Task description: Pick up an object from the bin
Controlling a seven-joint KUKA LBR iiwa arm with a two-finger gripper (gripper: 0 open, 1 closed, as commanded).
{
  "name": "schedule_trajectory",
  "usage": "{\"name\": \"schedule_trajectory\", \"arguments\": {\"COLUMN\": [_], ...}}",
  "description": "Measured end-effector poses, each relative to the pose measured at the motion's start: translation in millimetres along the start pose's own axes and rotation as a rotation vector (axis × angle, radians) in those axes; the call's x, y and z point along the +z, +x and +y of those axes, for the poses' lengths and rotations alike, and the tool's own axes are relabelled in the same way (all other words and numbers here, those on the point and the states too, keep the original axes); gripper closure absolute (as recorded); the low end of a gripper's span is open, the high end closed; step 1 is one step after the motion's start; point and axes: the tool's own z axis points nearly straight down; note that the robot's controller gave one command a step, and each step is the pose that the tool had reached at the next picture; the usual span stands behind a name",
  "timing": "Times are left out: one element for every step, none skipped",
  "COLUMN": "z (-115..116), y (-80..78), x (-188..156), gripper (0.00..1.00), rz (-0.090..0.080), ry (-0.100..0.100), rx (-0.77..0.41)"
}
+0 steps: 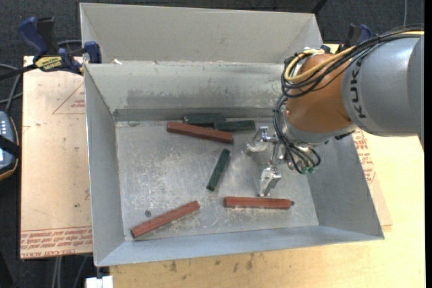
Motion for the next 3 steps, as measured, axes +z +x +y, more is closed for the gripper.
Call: {"name": "schedule_trajectory", "arguments": {"z": [0.0,63.4,59.2], "y": [0.0,-86.6,-78.2], "x": [0.0,-3.8,-1.7], "gripper": [0.00,1.00,0.00], "rz": [0.000,-0.003,0.046], "ry": [0.000,-0.002,-0.002], "rx": [0.000,-0.396,-0.399]}}
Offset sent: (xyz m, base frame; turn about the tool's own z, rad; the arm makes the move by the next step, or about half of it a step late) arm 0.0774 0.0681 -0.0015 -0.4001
